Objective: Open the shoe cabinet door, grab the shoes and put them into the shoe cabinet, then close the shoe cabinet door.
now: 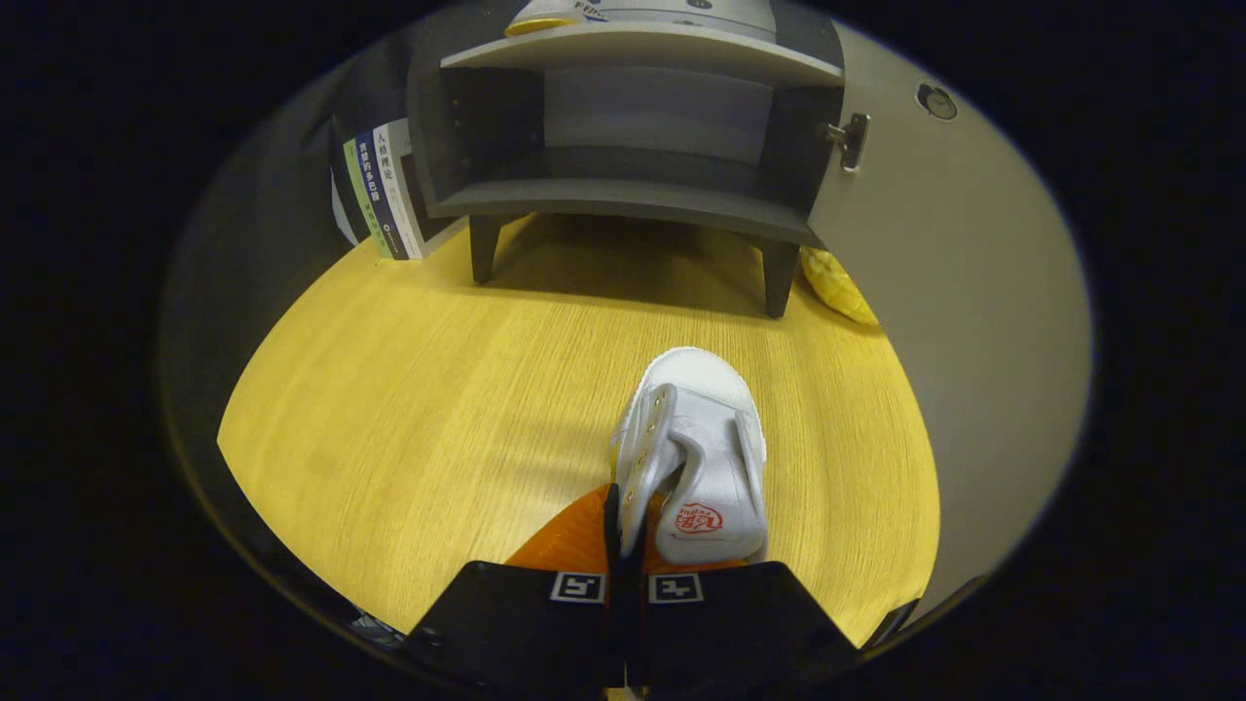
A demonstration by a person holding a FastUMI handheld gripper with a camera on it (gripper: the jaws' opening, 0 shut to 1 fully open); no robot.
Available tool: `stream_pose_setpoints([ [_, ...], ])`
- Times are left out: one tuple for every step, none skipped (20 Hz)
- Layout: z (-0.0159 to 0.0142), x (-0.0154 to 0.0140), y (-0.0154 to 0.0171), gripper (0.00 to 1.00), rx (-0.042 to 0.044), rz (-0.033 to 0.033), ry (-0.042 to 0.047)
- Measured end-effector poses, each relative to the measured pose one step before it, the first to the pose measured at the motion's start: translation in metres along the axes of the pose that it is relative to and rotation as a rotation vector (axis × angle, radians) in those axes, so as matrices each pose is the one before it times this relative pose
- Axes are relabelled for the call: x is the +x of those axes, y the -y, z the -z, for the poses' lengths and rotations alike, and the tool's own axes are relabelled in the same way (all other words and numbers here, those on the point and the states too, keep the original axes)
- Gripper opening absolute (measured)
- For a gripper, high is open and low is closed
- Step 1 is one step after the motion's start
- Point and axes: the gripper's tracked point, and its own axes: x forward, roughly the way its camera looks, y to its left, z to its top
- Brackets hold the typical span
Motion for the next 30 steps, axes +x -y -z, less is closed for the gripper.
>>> stream_pose_setpoints([
  [-0.00914, -0.01131, -0.00217, 0.02, -0.00525, -0.00909, 0.02400],
  [-0.00997, -0.01045, -0.00253, 0.02, 0.00003, -0.00685, 0.02597],
  [-0.01176, -0.01240, -0.00102, 0.02, 0.00287, -0.00427, 0.02613],
  [-0.01207, -0.01341, -0.00195, 0.02, 0.00358, -0.00605, 0.02984],
  [-0.01354, -0.01415, -0.00238, 0.02, 0.00021, -0.00552, 0.03045],
  [-0.01512, -0.01207, -0.00181, 0.02, -0.00250, -0.00304, 0.03207],
  [-0.01484, -0.01294, -0.00113, 0.02, -0.00639, -0.00301, 0.03314],
  [-0.01431, -0.01257, -0.00262, 0.02, -0.00992, -0.00418, 0.03171],
  [-0.01495, -0.01194, -0.00136, 0.02, -0.01239, -0.00137, 0.02595],
  [-0.01448, -0.01024, -0.00134, 0.02, -0.01083, -0.00017, 0.02483],
  [-0.01573, -0.00888, -0.00005, 0.02, -0.00281, -0.00116, 0.02516],
  [-0.01636, -0.00726, -0.00170, 0.02, 0.00519, -0.00261, 0.02545],
  [-0.01699, -0.00431, -0.00091, 0.02, 0.01279, -0.00188, 0.02554],
  [-0.01536, -0.00079, -0.00162, 0.02, 0.01502, -0.00287, 0.02511],
  [-0.01785, -0.00104, 0.00054, 0.02, 0.01111, -0.00269, 0.02219],
  [-0.01677, 0.00007, 0.00181, 0.02, 0.00546, -0.00075, 0.02222],
  [-0.01711, 0.00027, 0.00071, 0.02, -0.00224, 0.00409, 0.01957],
  [-0.01581, 0.00238, 0.00186, 0.02, -0.00472, 0.01054, 0.01684],
  [-0.01558, 0.00413, 0.00347, 0.02, -0.01011, 0.00898, 0.01834],
  [-0.01631, 0.00562, 0.00301, 0.02, -0.00503, 0.00919, 0.02027],
  [-0.01487, 0.00567, 0.00157, 0.02, 0.00350, 0.00673, 0.01974],
  [-0.01393, 0.00584, 0.00261, 0.02, 0.00692, 0.00365, 0.01691],
  [-0.01374, 0.00674, 0.00273, 0.02, 0.00810, 0.00177, 0.01479],
  [-0.01182, 0.00801, 0.00276, 0.02, 0.00709, 0.00328, 0.01557],
  [-0.01165, 0.00852, 0.00474, 0.02, 0.00589, 0.00540, 0.01390],
  [-0.00982, 0.00949, 0.00477, 0.02, 0.00545, 0.00773, 0.01430],
  [-0.00894, 0.01065, 0.00499, 0.02, 0.00641, 0.00964, 0.00991],
  [-0.00865, 0.01086, 0.00562, 0.02, 0.01138, 0.00930, 0.00856],
  [-0.00641, 0.01071, 0.00424, 0.02, 0.01669, 0.00868, 0.00532],
  [-0.00643, 0.01066, 0.00470, 0.02, 0.02803, 0.00969, -0.00070],
])
